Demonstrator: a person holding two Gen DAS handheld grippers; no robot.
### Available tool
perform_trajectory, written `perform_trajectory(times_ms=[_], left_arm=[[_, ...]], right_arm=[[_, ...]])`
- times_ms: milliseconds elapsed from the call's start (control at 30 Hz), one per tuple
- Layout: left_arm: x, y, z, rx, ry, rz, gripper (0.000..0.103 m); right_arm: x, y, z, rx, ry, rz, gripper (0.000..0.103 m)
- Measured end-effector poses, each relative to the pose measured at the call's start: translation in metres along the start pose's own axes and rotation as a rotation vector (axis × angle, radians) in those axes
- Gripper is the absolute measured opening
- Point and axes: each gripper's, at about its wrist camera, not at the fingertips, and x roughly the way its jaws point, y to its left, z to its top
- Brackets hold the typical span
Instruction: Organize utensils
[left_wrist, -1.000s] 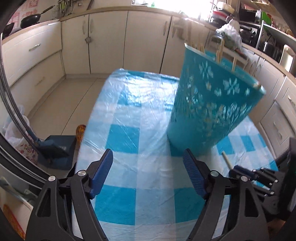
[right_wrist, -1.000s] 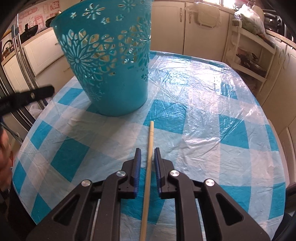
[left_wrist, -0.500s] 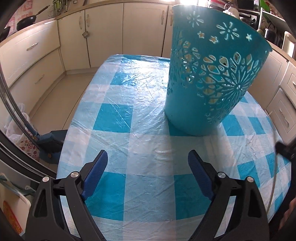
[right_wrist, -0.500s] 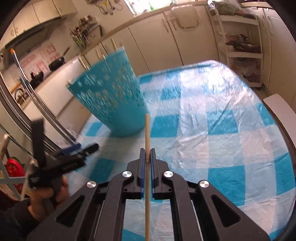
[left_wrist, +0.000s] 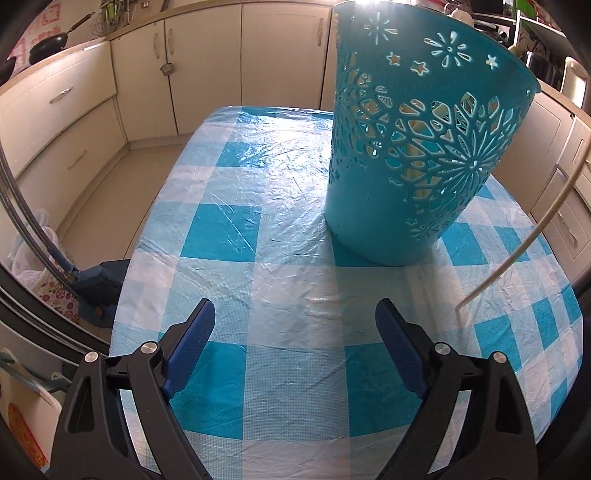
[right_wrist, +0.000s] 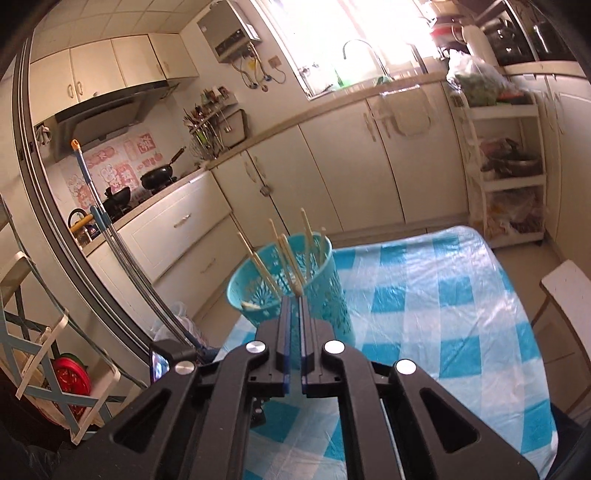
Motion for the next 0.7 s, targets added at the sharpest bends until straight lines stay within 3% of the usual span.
perform_trajectory(times_ms=[100, 200, 267, 333, 467, 700], left_arm=[[0.000, 0.001, 0.000, -0.001, 0.002, -0.003, 0.085], [0.001, 0.001, 0.000, -0.004, 0.002, -0.004, 0.085], [0.001, 0.001, 0.000, -0.006, 0.003, -0.005, 0.085], [0.001, 0.002, 0.000, -0.008, 0.003, -0.007, 0.085], [0.002, 0.002, 0.000, -0.009, 0.006, -0.011, 0.085], [0.005, 0.001, 0.001, -0.002, 0.016, -0.012, 0.085]], right_arm=[[0.002, 0.001, 0.008, -0.023, -0.001, -0.006, 0.004], [0.019, -0.004, 0.004, -0.050, 0.085, -0.070, 0.004], [0.034, -0.018, -0.005, -0.021, 0.154, -0.120, 0.010], [0.055, -0.045, -0.024, 0.061, 0.234, -0.200, 0.047], [0.085, -0.090, -0.054, 0.164, 0.333, -0.336, 0.048], [0.130, -0.127, -0.056, 0.182, 0.345, -0.518, 0.047]])
